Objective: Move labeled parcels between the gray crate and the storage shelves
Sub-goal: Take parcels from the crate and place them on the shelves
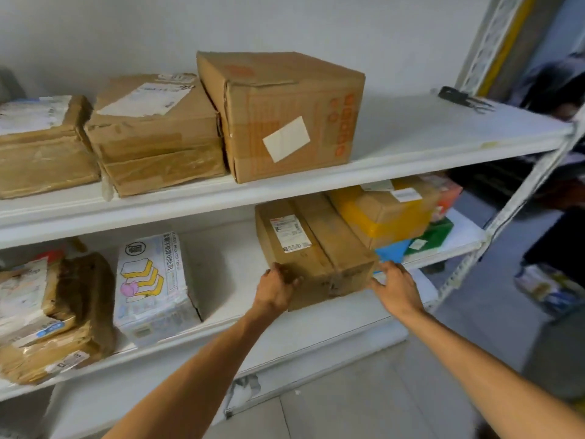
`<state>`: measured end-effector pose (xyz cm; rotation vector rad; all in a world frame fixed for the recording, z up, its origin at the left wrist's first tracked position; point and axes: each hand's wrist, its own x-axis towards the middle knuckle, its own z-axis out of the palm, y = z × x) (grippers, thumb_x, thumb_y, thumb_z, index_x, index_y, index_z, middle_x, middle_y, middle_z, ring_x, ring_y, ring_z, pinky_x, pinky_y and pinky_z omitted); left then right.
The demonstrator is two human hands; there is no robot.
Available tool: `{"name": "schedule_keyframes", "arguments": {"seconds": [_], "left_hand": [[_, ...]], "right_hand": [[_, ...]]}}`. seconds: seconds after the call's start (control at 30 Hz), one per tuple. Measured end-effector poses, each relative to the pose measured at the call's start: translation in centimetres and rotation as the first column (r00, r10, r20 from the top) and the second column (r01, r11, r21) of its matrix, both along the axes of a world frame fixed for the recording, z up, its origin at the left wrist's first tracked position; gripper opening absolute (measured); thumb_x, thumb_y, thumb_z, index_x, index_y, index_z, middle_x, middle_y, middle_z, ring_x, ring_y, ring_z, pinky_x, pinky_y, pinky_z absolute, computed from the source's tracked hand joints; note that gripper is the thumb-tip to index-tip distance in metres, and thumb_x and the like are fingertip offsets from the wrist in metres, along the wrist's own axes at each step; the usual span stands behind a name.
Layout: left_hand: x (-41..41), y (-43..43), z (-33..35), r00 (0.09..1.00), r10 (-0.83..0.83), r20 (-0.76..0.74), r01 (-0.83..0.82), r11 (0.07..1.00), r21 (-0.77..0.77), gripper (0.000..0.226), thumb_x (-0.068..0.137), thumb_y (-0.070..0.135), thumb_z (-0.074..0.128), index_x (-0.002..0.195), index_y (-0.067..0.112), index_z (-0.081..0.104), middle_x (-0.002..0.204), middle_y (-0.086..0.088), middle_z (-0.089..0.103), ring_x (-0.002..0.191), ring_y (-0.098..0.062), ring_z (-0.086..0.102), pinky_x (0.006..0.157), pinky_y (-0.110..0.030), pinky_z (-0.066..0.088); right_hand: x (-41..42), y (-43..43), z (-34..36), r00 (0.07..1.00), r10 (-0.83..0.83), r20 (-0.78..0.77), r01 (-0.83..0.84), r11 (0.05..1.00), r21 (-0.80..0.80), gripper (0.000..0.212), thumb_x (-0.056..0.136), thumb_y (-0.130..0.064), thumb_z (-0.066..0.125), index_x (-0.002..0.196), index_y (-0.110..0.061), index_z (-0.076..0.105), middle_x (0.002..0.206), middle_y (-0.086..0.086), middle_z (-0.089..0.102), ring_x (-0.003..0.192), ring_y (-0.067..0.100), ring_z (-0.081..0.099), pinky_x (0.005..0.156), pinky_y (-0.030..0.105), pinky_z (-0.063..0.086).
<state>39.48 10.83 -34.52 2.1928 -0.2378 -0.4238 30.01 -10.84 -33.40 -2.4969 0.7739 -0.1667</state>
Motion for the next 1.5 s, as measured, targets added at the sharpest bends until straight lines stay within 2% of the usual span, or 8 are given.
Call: {"name": "schedule_keyframes", "arguments": {"seconds": [0.27, 0.43, 0.63, 0.8, 1.0, 1.2, 1.37, 1.5], "left_hand": [[0.1, -2.4, -0.1, 0.957, 0.269, -0.109, -0.280, 0.955, -0.101, 0.055, 0.089, 0.031, 0.067, 0.131, 0.005, 0.041, 0.134, -0.012, 0.052, 0.120, -0.030, 0.053, 0.100, -0.040, 0.046], [1.2, -4.4, -0.9, 0.895, 0.411, -0.174, -0.432, 0.896, -0.103, 0.053, 0.089, 0.021, 0.069, 0.130, 0.007, 0.040, 0.132, -0.012, 0.053, 0.116, -0.030, 0.055, 0.097, -0.042, 0.051], [1.1, -4.7, -1.8, 0.842, 0.513, -0.170, -0.528, 0.847, -0.059, 0.061, 0.079, 0.011, 0.077, 0.131, 0.006, 0.046, 0.125, -0.013, 0.059, 0.112, -0.031, 0.059, 0.094, -0.042, 0.052], [-2.0, -2.1, -2.0, 0.819, 0.537, -0.202, -0.547, 0.837, 0.004, 0.055, 0.071, 0.002, 0.080, 0.117, 0.009, 0.049, 0.117, -0.014, 0.061, 0.099, -0.027, 0.058, 0.079, -0.035, 0.055], [-4.9, 2.0, -2.1, 0.841, 0.447, -0.306, -0.466, 0.885, 0.011, 0.082, 0.071, -0.011, 0.074, 0.140, 0.015, 0.038, 0.117, -0.013, 0.055, 0.113, -0.036, 0.054, 0.084, -0.049, 0.056], [-4.4, 2.8, -2.5, 0.821, 0.480, -0.309, -0.536, 0.835, -0.127, 0.044, 0.078, 0.000, 0.073, 0.110, 0.011, 0.045, 0.111, -0.014, 0.061, 0.100, -0.030, 0.059, 0.082, -0.044, 0.055], [-4.6, 2.9, -3.3, 0.858, 0.396, -0.327, -0.446, 0.890, -0.091, 0.080, 0.062, -0.002, 0.080, 0.128, 0.011, 0.037, 0.115, -0.009, 0.056, 0.105, -0.027, 0.054, 0.076, -0.040, 0.055], [-3.5, 2.7, -3.4, 0.858, 0.381, -0.344, -0.456, 0.873, -0.172, 0.080, 0.073, 0.012, 0.083, 0.136, 0.021, 0.035, 0.104, 0.001, 0.057, 0.099, -0.025, 0.058, 0.064, -0.039, 0.056]], "right_hand": [[3.2, -3.8, -1.9, 1.000, 0.013, 0.001, -0.013, 0.976, 0.215, 0.041, 0.093, -0.041, 0.060, 0.103, -0.003, 0.048, 0.107, 0.020, 0.056, 0.105, 0.035, 0.054, 0.075, 0.033, 0.038], [5.2, -5.3, -3.1, 0.992, -0.066, 0.104, -0.001, 0.838, 0.545, 0.043, 0.088, -0.041, 0.067, 0.110, -0.006, 0.057, 0.104, 0.009, 0.061, 0.097, 0.025, 0.056, 0.077, 0.029, 0.039], [5.1, -5.4, -4.9, 0.979, -0.085, 0.188, -0.028, 0.846, 0.532, 0.033, 0.086, -0.034, 0.071, 0.093, -0.009, 0.051, 0.090, 0.006, 0.060, 0.080, 0.024, 0.054, 0.058, 0.027, 0.038], [3.5, -4.3, -5.5, 0.989, -0.028, 0.143, -0.048, 0.863, 0.503, 0.045, 0.080, -0.046, 0.074, 0.084, -0.011, 0.045, 0.090, 0.009, 0.061, 0.085, 0.029, 0.059, 0.072, 0.040, 0.051], [1.6, -2.5, -5.4, 0.972, 0.214, -0.094, -0.118, 0.798, 0.591, 0.081, 0.079, -0.050, 0.073, 0.145, -0.025, 0.035, 0.140, 0.005, 0.049, 0.128, 0.030, 0.046, 0.104, 0.042, 0.038], [4.2, -2.5, -3.7, 0.953, 0.284, -0.105, -0.141, 0.724, 0.676, 0.094, 0.079, -0.031, 0.078, 0.152, -0.015, 0.021, 0.152, 0.005, 0.034, 0.140, 0.028, 0.034, 0.112, 0.040, 0.032], [5.4, -2.2, -4.4, 0.913, 0.370, -0.171, -0.176, 0.736, 0.653, 0.123, 0.068, -0.008, 0.085, 0.155, -0.016, -0.001, 0.157, 0.008, 0.026, 0.143, 0.027, 0.027, 0.117, 0.042, 0.027], [6.7, -1.9, -4.4, 0.931, 0.355, -0.088, -0.208, 0.711, 0.672, 0.093, 0.076, -0.023, 0.081, 0.149, -0.020, 0.024, 0.145, 0.006, 0.045, 0.133, 0.027, 0.043, 0.110, 0.045, 0.037]]}}
